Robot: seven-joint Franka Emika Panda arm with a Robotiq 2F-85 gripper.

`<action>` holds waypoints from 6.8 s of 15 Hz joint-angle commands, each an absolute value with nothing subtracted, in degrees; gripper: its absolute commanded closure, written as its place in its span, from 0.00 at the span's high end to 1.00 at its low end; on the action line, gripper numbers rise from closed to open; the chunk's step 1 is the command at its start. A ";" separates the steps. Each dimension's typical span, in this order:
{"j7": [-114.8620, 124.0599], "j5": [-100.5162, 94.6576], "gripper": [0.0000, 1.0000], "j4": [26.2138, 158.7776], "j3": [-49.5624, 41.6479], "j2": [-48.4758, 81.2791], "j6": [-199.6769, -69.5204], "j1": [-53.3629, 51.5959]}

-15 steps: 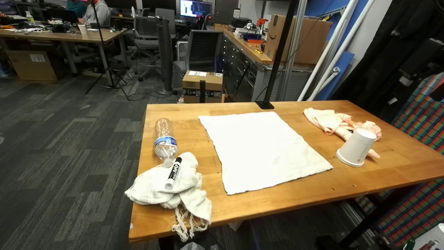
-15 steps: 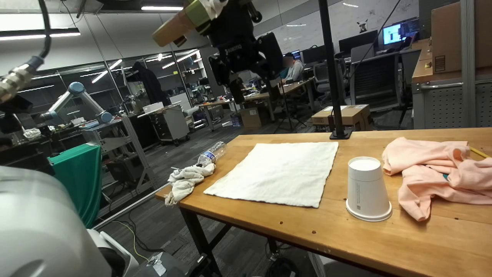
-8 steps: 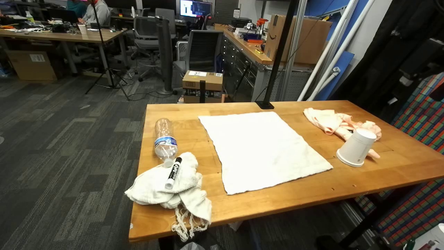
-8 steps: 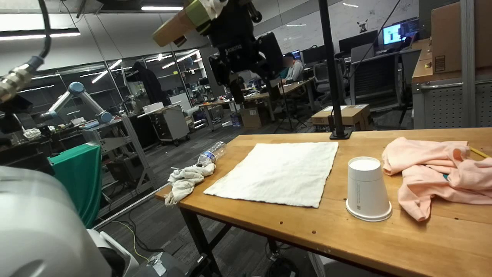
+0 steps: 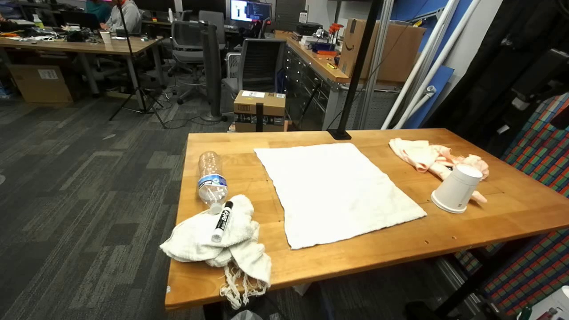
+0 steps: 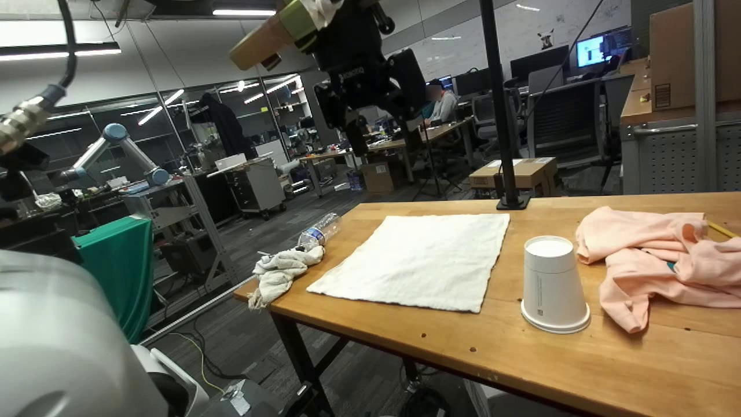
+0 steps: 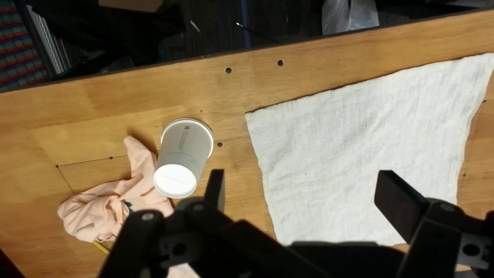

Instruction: Fold the white towel at the center

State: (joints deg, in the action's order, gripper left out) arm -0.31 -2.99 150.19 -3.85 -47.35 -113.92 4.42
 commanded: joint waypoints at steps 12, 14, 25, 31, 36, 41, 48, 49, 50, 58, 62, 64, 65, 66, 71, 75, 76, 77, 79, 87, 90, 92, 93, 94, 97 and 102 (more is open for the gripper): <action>-0.38 -2.92 1.00 150.03 -3.78 -47.30 -113.74 4.51; -0.37 -2.92 1.00 150.03 -3.78 -47.30 -113.74 4.51; -0.37 -2.92 1.00 150.03 -3.78 -47.30 -113.74 4.51; -0.36 -2.86 1.00 150.02 -3.46 -47.09 -114.99 4.17; -1.05 -4.82 1.00 149.76 -1.32 -43.50 -120.13 3.43; -0.49 -10.58 1.00 150.08 0.96 -37.90 -127.66 4.30; -0.10 -13.63 1.00 150.01 1.43 -29.44 -135.06 3.74; -0.14 -13.23 1.00 150.06 1.29 -28.26 -136.03 3.59; -0.29 -12.66 1.00 150.17 1.04 -26.88 -137.18 3.33; 0.54 -13.52 1.00 150.21 1.26 -16.27 -144.69 3.91; 0.55 -14.29 1.00 149.31 1.14 -11.54 -145.72 4.09; 0.16 -13.73 1.00 148.67 0.73 -9.61 -145.94 3.89; 0.05 -13.59 1.00 148.19 0.54 -8.59 -146.02 3.84; -0.19 -13.38 1.00 147.79 0.31 -7.69 -146.24 3.78; 0.48 -14.80 1.00 145.26 -0.82 -3.26 -148.14 4.26; -0.49 -14.17 1.00 143.92 -2.48 0.65 -150.13 4.51; -0.58 -13.93 1.00 143.72 -2.85 1.62 -150.42 4.49; -0.89 -13.39 1.00 143.69 -3.17 2.50 -150.80 4.45; -1.07 -13.07 1.00 143.99 -3.73 4.03 -151.58 4.42; -0.61 -13.56 1.00 143.17 -4.83 7.81 -150.19 3.92; 0.44 -14.45 1.00 142.39 -5.02 8.99 -148.85 3.51; 0.88 -14.90 1.00 141.74 -5.09 9.97 -147.46 3.25; 1.03 -15.21 1.00 141.33 -5.14 10.52 -146.75 3.12; 1.00 -15.28 1.00 140.96 -5.12 10.97 -145.98 3.02; 0.99 -15.38 0.75 139.88 -5.08 11.59 -144.39 2.78; 1.12 -15.12 0.42 139.08 -4.95 11.71 -142.55 2.55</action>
